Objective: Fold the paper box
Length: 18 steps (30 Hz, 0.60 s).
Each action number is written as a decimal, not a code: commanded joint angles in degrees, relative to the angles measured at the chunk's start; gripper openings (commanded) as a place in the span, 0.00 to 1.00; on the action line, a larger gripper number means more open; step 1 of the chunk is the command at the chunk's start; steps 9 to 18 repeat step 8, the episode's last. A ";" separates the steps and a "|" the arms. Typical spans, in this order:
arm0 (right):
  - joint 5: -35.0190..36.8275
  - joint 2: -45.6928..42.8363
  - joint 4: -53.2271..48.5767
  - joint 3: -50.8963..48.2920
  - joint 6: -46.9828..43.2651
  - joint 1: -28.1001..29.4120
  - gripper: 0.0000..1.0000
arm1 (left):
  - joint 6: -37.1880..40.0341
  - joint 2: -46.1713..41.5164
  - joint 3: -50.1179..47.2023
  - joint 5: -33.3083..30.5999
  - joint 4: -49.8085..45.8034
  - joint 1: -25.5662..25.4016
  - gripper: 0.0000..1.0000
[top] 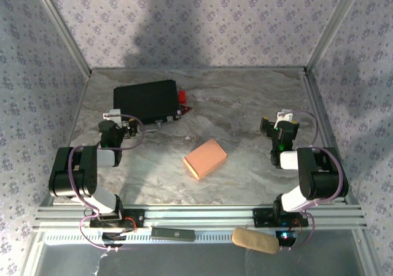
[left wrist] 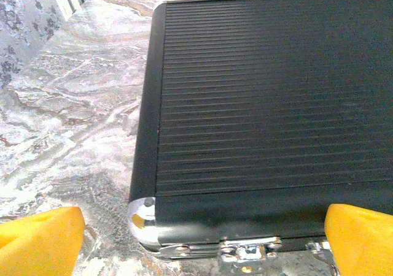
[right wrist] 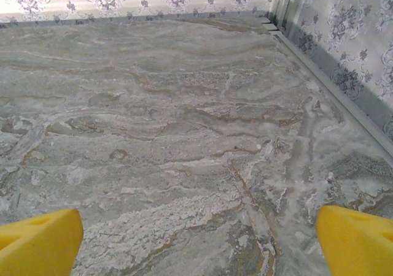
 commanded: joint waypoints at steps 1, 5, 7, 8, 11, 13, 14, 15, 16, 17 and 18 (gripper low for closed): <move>1.38 0.52 -1.77 0.59 -1.04 0.14 0.99 | -1.12 -0.06 0.69 1.59 -0.09 0.19 1.00; 1.36 0.49 -1.76 0.60 -1.01 0.19 0.99 | -1.11 -0.01 0.72 1.58 -0.17 0.21 1.00; 2.07 0.26 0.09 -0.51 -1.28 0.47 0.99 | -1.13 -0.07 0.68 1.54 -0.18 0.20 1.00; 2.31 0.20 1.57 -1.46 -1.00 0.46 0.99 | -1.05 -0.03 0.72 1.59 -0.14 0.17 1.00; 2.31 0.20 1.57 -1.46 -1.00 0.46 0.99 | -1.05 -0.03 0.72 1.59 -0.14 0.17 1.00; 2.31 0.20 1.57 -1.46 -1.00 0.46 0.99 | -1.05 -0.03 0.72 1.59 -0.14 0.17 1.00; 2.31 0.20 1.57 -1.46 -1.00 0.46 0.99 | -1.05 -0.03 0.72 1.59 -0.14 0.17 1.00; 2.31 0.20 1.57 -1.46 -1.00 0.46 0.99 | -1.05 -0.03 0.72 1.59 -0.14 0.17 1.00; 2.31 0.20 1.57 -1.46 -1.00 0.46 0.99 | -1.05 -0.03 0.72 1.59 -0.14 0.17 1.00; 2.31 0.20 1.57 -1.46 -1.00 0.46 0.99 | -1.05 -0.03 0.72 1.59 -0.14 0.17 1.00; 2.31 0.20 1.57 -1.46 -1.00 0.46 0.99 | -1.05 -0.03 0.72 1.59 -0.14 0.17 1.00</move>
